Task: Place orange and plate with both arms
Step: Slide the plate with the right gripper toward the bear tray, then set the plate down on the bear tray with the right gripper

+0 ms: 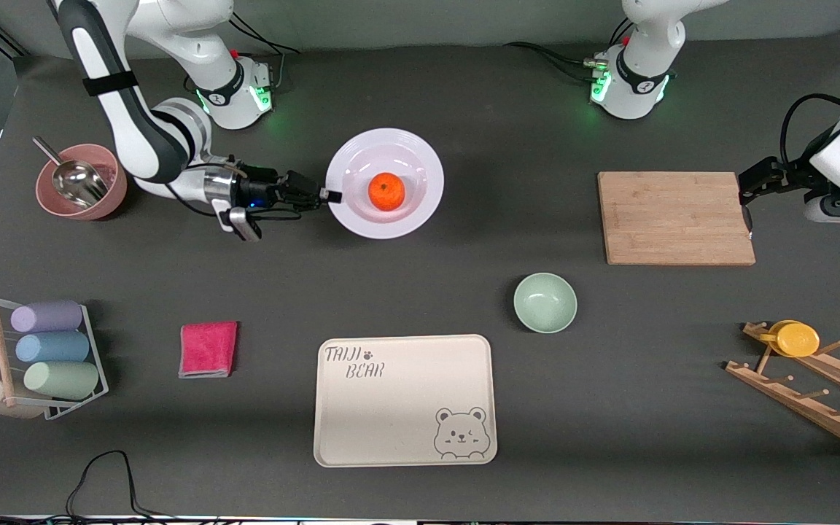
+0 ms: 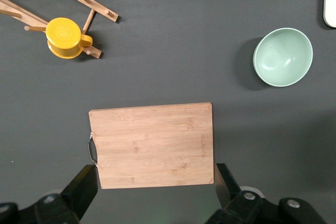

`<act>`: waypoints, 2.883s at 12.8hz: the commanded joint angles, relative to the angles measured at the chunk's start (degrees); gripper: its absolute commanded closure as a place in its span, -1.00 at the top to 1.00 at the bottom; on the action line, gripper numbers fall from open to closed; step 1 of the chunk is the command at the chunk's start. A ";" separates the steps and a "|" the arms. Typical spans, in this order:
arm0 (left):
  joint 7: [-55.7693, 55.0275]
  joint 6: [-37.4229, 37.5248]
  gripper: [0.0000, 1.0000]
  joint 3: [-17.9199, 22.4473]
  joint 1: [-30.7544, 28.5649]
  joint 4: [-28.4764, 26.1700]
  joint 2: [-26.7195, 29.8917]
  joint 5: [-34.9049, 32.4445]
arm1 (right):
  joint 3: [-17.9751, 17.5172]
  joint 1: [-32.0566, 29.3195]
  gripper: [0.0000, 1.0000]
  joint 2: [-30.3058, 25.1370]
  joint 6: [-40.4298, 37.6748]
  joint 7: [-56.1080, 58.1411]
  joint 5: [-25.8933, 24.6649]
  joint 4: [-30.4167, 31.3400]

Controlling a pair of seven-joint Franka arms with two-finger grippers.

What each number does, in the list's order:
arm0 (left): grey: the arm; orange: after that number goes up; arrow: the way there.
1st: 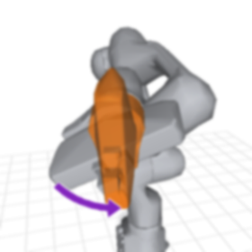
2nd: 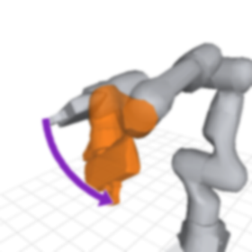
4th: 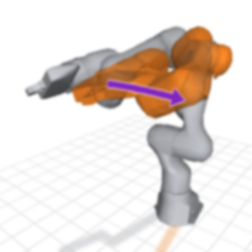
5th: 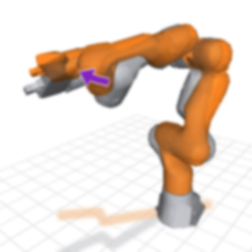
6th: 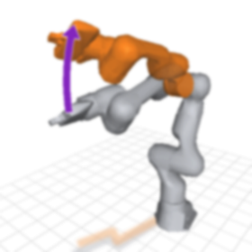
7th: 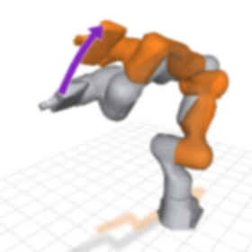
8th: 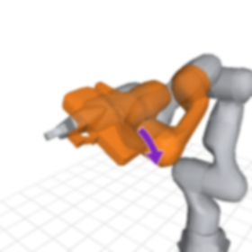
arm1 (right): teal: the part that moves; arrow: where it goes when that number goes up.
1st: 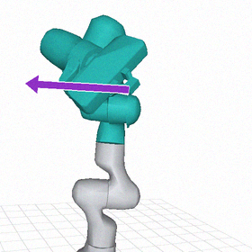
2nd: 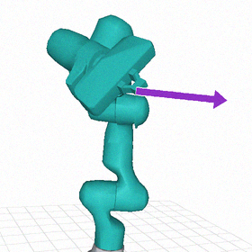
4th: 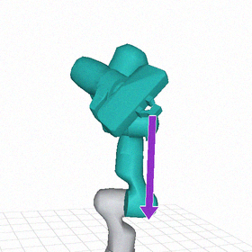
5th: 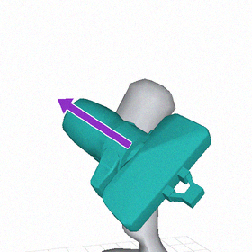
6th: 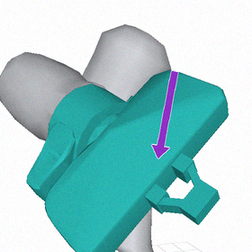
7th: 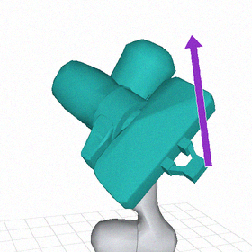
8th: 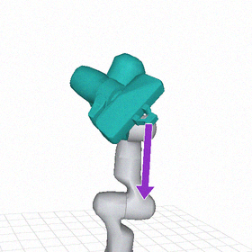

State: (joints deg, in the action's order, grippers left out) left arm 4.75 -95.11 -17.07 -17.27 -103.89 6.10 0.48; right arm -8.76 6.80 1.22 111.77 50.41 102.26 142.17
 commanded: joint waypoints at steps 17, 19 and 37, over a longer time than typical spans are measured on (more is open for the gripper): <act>1.14 -1.92 1.00 -0.16 -0.04 -1.75 0.93 0.57 | 2.17 1.99 -1.00 61.35 11.53 -19.83 -17.71 -85.22; 1.14 -1.92 1.00 -0.16 -0.04 -1.75 0.93 0.57 | 1.91 1.99 -1.00 63.20 12.07 -15.89 -17.63 -85.22; 1.14 -1.83 1.00 -0.16 -0.48 -1.93 1.02 0.31 | 2.08 3.58 -1.00 69.89 16.20 -0.48 -9.19 -82.85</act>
State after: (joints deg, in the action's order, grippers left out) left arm 4.83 -96.20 -17.12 -17.28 -104.95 6.10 0.55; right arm -6.51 10.00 70.21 128.03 48.50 91.86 59.95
